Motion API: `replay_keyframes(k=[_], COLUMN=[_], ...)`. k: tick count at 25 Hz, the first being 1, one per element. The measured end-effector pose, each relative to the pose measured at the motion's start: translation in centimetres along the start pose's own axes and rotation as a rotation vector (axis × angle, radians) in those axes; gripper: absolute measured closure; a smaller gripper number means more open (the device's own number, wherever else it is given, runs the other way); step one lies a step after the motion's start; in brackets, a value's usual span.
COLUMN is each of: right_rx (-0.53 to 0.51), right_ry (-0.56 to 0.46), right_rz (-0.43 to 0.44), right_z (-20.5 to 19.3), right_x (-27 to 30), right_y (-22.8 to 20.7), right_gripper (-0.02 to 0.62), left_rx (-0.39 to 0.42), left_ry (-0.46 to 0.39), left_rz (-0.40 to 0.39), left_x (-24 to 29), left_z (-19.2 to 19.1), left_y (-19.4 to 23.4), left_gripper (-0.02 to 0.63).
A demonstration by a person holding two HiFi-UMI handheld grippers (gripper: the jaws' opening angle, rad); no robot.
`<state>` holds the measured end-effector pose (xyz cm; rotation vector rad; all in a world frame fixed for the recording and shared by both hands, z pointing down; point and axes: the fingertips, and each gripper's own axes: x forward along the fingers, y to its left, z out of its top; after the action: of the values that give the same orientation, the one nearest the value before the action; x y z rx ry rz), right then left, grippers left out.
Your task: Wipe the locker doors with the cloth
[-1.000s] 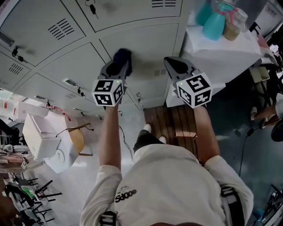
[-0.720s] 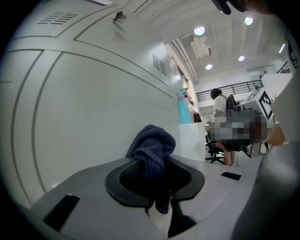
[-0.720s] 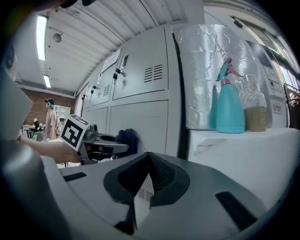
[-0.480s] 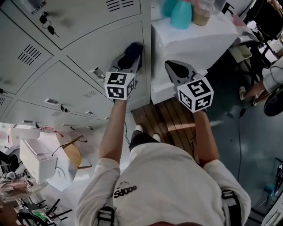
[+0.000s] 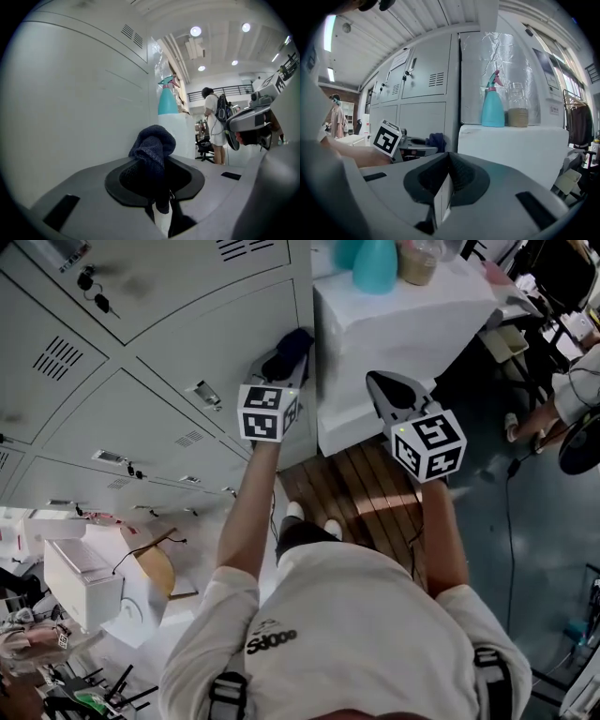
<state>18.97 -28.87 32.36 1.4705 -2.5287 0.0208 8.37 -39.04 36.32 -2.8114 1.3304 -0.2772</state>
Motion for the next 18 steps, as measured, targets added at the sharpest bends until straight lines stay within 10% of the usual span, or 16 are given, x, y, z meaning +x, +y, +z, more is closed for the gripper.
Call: replay_keyframes(k=[18], right_rx=[-0.02], right_ry=[-0.051], right_rz=[0.264], right_z=[1.7], right_x=[9.7], right_y=[11.3], right_gripper=[0.597], left_rx=[0.004], left_ry=[0.142], left_rz=[0.483], left_x=[-19.9], left_z=[-7.9], left_y=[14.0], left_gripper=[0.499])
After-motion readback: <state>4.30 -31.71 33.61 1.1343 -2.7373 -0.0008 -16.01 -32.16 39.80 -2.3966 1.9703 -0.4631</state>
